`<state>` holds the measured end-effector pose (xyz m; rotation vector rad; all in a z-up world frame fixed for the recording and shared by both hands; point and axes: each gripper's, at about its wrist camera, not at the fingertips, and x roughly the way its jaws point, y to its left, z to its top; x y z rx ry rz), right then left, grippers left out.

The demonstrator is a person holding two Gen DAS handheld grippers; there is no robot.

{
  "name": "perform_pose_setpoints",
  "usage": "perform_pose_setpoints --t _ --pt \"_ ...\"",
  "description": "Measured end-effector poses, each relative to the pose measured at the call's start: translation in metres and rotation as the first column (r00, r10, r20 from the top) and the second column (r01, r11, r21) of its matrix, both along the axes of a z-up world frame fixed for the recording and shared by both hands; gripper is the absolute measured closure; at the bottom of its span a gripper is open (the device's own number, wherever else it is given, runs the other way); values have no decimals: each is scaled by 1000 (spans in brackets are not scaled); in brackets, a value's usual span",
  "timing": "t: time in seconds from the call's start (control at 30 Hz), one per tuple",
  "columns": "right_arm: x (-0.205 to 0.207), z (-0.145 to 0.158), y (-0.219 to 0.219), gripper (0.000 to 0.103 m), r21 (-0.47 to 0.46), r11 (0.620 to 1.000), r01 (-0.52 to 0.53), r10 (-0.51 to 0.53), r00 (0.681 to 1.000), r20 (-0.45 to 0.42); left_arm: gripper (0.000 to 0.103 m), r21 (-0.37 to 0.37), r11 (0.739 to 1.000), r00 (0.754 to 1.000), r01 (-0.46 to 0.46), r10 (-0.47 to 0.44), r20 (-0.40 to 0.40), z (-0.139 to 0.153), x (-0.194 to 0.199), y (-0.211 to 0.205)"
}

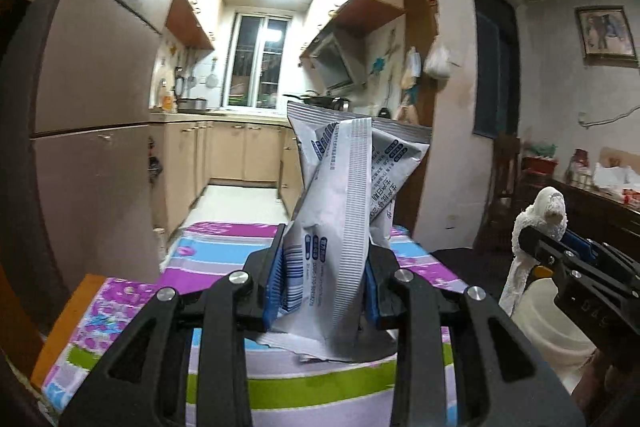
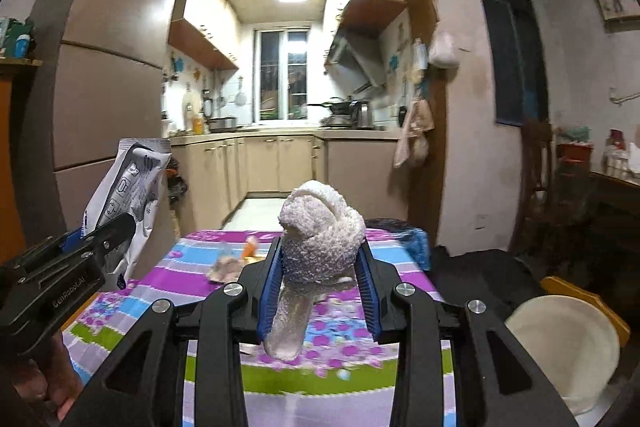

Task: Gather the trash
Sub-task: 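Carry the wrapper and cloth over the white bucket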

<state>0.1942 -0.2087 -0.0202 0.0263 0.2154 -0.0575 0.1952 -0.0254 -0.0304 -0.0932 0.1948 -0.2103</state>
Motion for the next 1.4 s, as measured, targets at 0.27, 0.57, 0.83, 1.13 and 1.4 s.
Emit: perform_pose_setpoints --t 0.27,0.57,0.83,1.13,1.4 --pt "-28 16 -84 67 11 988 155 -155 988 -26 73 1 987 987 160 -160 -26 5 13 -68" --pt "-35 18 -233 66 66 945 321 -294 919 -263 73 28 903 891 430 -419 -174 -4 41 -184" --pt "-29 -18 -365 66 161 892 422 -300 821 -486 73 39 779 729 625 -566 -386 -27 61 -287" --pt "-21 -68 -433 67 186 865 466 -265 740 -619 73 38 716 598 697 -551 -582 -72 74 -363" --pt "-24 -87 -419 67 199 859 472 -257 734 -629 73 57 716 585 695 -518 -624 -89 75 -383"
